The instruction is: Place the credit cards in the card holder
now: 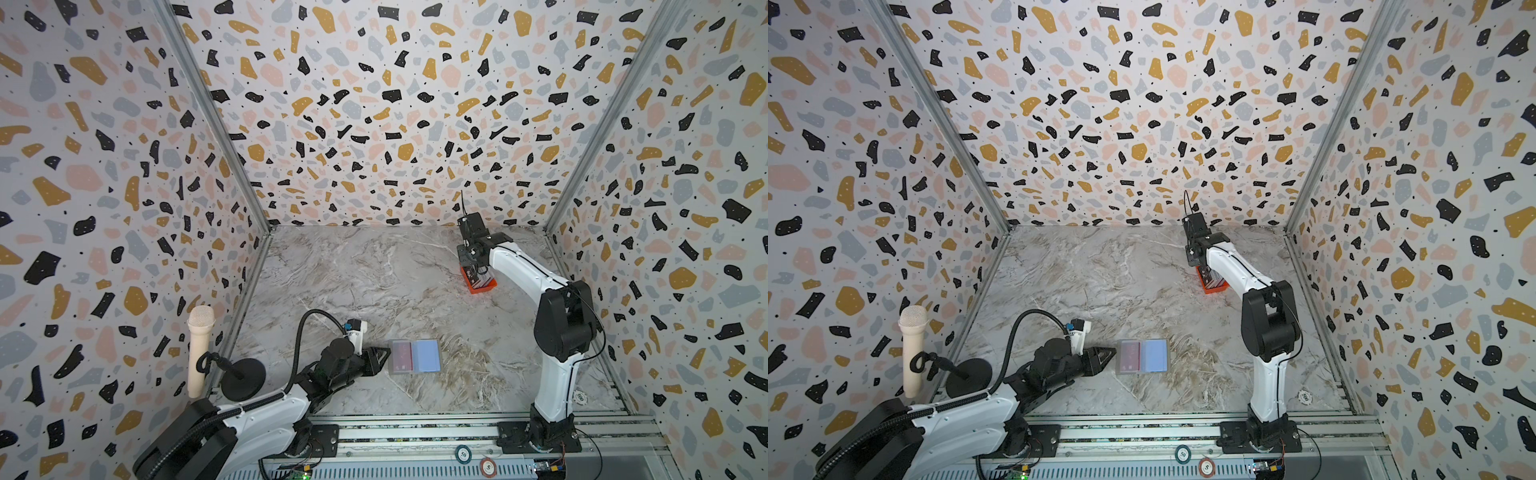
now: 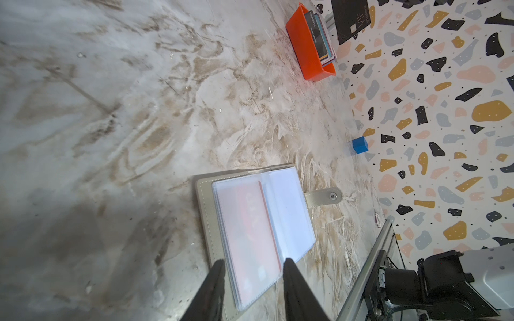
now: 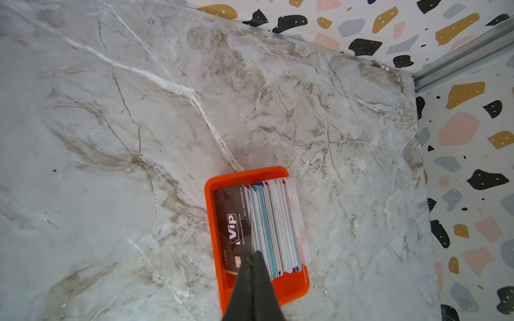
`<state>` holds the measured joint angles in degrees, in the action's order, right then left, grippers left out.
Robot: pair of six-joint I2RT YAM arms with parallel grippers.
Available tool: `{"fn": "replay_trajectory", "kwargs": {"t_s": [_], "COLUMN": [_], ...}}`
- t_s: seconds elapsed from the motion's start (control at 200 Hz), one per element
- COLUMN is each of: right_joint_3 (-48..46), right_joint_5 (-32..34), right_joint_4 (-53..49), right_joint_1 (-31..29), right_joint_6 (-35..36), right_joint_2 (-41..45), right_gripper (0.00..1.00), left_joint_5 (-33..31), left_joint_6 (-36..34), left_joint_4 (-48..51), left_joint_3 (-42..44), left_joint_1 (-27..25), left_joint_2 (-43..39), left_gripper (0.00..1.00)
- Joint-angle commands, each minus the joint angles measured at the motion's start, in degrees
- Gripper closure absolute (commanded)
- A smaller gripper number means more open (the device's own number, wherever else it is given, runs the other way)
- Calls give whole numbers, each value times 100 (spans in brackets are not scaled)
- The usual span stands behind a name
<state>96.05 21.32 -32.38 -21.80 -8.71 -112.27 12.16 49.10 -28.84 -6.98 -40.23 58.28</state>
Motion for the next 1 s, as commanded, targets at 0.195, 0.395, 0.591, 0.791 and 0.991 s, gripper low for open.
{"fn": "replay_trajectory", "kwargs": {"t_s": [0.195, 0.395, 0.591, 0.791, 0.991], "right_joint_3": [-586, -1392, -2089, -2813, -3525], "right_joint_5": [-640, -1464, -2528, -3745, -4514], "right_joint_4": [343, 845, 1380, 2109, 2988], "right_joint_1": [-313, -901, -1579, -2128, -2430], "right_joint_6": [-230, -523, -798, -1269, -1819], "right_joint_2": [1087, 2149, 3105, 3921, 4532], "right_gripper": [100, 100, 100, 100, 100], "left_joint_5": [392, 729, 1027, 1164, 1263], "left_joint_6": [120, 455, 986, 1391, 1643], "left_joint_4": [-884, -1623, -2877, -3830, -4438], "left_joint_3": [-31, -48, 27, -1, 47], "left_joint_1": [57, 312, 620, 683, 683], "left_joint_2": [-241, -445, -488, -505, -567], "left_gripper": [57, 52, 49, 48, 45]}}
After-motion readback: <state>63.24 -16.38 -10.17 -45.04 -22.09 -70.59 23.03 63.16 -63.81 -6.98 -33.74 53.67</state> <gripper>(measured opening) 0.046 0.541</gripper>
